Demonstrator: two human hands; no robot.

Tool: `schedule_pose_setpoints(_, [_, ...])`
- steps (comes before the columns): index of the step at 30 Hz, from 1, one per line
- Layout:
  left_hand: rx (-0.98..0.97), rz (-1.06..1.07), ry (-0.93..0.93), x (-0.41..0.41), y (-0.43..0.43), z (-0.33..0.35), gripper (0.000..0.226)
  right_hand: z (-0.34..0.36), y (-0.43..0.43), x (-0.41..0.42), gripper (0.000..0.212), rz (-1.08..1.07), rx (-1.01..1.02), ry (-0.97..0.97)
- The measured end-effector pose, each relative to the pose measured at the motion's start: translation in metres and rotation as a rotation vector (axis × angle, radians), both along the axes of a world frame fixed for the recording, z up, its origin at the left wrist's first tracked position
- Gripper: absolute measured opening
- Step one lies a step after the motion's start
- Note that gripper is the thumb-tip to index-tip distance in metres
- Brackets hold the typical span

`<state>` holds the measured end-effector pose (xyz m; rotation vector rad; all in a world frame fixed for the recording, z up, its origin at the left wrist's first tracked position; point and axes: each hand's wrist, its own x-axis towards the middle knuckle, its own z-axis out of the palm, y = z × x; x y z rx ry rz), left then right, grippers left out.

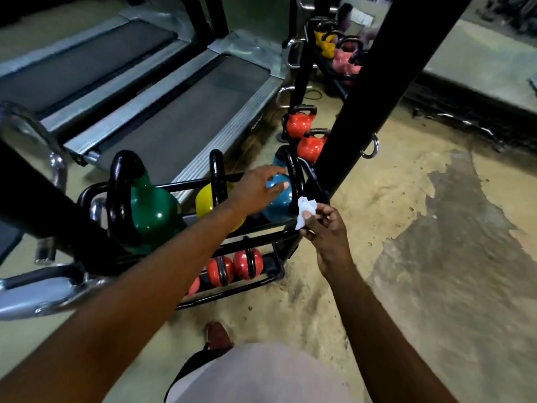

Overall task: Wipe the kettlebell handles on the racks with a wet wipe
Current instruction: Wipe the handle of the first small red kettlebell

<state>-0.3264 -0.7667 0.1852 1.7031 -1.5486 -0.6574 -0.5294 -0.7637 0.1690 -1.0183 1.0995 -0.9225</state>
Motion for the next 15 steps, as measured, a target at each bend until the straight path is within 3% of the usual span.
schedule_pose_setpoints(3, [-0.004, 0.062, 0.173, -0.017, 0.027, -0.012, 0.037, 0.004, 0.005, -0.005, 0.010, 0.058, 0.073, -0.081])
schedule_pose_setpoints(11, [-0.017, 0.331, 0.324, -0.034, 0.125, -0.041, 0.030, -0.006, 0.024, -0.002, 0.012, 0.326, 0.129, -0.232])
schedule_pose_setpoints(15, [0.116, 0.454, 0.326, -0.035, 0.209, -0.068, 0.022, -0.038, 0.073, 0.005, 0.020, 0.413, 0.234, -0.193])
